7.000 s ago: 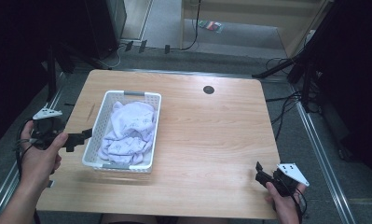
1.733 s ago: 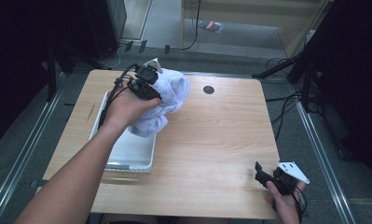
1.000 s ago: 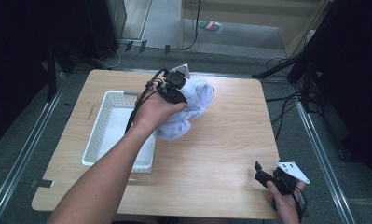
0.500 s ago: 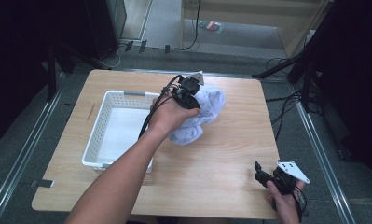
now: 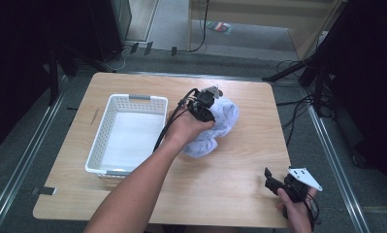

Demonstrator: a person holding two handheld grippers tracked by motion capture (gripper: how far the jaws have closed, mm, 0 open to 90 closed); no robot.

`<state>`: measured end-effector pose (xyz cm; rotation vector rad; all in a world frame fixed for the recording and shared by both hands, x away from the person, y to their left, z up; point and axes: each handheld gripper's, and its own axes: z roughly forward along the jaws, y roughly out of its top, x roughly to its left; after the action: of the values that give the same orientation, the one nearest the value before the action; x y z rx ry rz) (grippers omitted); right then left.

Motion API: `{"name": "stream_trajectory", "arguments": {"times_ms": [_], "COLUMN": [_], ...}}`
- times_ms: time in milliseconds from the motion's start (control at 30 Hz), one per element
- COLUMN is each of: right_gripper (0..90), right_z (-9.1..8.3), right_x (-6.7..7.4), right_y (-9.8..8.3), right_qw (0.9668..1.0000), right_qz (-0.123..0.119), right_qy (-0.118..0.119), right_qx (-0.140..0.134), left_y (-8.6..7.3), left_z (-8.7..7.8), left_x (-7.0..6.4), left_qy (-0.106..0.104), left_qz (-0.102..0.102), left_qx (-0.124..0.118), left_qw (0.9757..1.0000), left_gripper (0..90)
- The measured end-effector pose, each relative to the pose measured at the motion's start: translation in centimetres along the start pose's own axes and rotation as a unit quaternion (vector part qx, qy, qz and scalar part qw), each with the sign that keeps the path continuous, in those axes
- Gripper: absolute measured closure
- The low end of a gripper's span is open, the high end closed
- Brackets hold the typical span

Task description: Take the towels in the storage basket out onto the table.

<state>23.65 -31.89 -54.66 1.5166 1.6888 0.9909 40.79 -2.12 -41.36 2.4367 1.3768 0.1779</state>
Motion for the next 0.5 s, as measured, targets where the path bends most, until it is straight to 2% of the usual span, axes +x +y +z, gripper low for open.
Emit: {"name": "stream_trajectory", "arguments": {"times_ms": [100, 200, 267, 300, 367, 500], "right_gripper": [13.7, 13.7, 13.7, 13.7, 13.7, 13.7], "right_z": [0.0, 0.0, 0.0, 0.0, 0.0, 0.0], "right_x": [0.0, 0.0, 0.0, 0.0, 0.0, 0.0], "right_y": [0.0, 0.0, 0.0, 0.0, 0.0, 0.0], "right_qw": [1.0, 1.0, 1.0, 1.0, 1.0, 1.0], "right_qz": [0.001, 0.0, 0.0, 0.0, 0.0, -0.001], "right_qy": [0.001, 0.004, 0.004, 0.003, 0.003, 0.006], "right_qx": [0.0, -0.001, -0.001, -0.001, -0.001, -0.002], "left_y": [-0.4, -0.8, -1.0, -1.0, -1.0, -1.1], "left_z": [1.2, 1.9, 2.3, 2.5, 2.6, 2.4], "left_x": [-0.1, 0.0, 0.1, 0.1, 0.2, 0.1], "left_qy": [-0.009, -0.014, -0.03, -0.038, -0.05, -0.06], "left_qz": [-0.001, -0.007, -0.01, -0.011, -0.011, -0.021], "left_qx": [0.008, 0.001, 0.004, 0.007, 0.01, 0.013], "left_qw": [0.9999, 0.9999, 0.9995, 0.9992, 0.9986, 0.9979], "left_gripper": [57.6, 54.6, 49.1, 45.1, 27.1, 0.0]}}
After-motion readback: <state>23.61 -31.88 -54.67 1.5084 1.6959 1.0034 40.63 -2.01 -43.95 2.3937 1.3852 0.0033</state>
